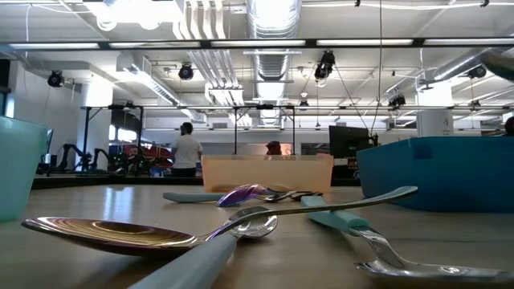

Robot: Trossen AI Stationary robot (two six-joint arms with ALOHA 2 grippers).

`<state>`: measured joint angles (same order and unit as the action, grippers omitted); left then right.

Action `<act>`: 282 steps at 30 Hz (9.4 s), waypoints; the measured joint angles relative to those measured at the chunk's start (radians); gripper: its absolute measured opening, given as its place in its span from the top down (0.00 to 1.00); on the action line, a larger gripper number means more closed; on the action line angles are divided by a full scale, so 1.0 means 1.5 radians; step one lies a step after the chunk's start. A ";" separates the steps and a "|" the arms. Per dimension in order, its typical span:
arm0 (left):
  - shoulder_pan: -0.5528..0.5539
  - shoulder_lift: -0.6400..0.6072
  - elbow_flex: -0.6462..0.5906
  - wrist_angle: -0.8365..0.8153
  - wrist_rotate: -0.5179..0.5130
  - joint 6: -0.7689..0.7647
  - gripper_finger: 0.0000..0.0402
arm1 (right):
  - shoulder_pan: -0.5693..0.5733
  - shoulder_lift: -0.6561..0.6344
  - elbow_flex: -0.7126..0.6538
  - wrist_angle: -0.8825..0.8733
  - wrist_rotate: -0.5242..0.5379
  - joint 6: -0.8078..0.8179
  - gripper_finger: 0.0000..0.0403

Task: Sort silverware by color (type)
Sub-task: Put the green spoon into the green bin, then put the purple spoon into the blue bin

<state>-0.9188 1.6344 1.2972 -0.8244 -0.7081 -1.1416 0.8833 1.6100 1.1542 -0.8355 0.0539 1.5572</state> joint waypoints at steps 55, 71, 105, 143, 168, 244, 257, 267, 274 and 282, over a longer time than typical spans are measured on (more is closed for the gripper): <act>0.134 0.129 -0.002 0.554 -0.282 0.389 0.85 | -0.199 0.008 0.003 0.794 0.386 -0.968 0.87; 0.120 0.100 -0.002 0.469 -0.260 0.361 0.94 | -0.179 -0.085 0.003 0.532 0.361 -0.772 0.44; -0.066 0.015 -0.002 -0.121 0.566 -0.343 0.68 | -0.089 0.063 0.002 0.030 -0.179 -0.230 0.52; -0.057 0.015 -0.002 -0.120 0.364 -0.324 0.65 | -0.102 0.152 0.003 0.019 -0.177 -0.317 0.52; -0.056 0.015 -0.001 -0.119 0.167 -0.308 0.65 | -0.133 0.108 0.000 0.026 -0.163 -0.312 0.96; 0.011 0.010 -0.002 0.128 -0.061 0.046 0.95 | -0.186 0.066 0.228 0.193 0.290 -0.672 0.62; -0.043 0.010 0.001 -0.067 0.372 -0.222 0.95 | -0.196 0.153 0.224 0.181 0.144 -0.648 0.67; -0.046 0.010 0.000 -0.139 0.454 -0.283 0.63 | -0.219 0.190 0.224 0.197 0.109 -0.650 0.66; -0.046 0.010 0.000 -0.140 0.463 -0.274 0.51 | -0.236 0.244 0.227 0.200 0.078 -0.675 0.63; -0.046 0.011 -0.001 -0.141 0.461 -0.272 0.55 | -0.253 0.271 0.239 0.211 0.068 -0.697 0.68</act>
<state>-0.9878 1.6505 1.2957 -1.0365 -0.0170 -1.5497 0.5039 2.0171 1.5124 -0.5192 0.1558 0.5121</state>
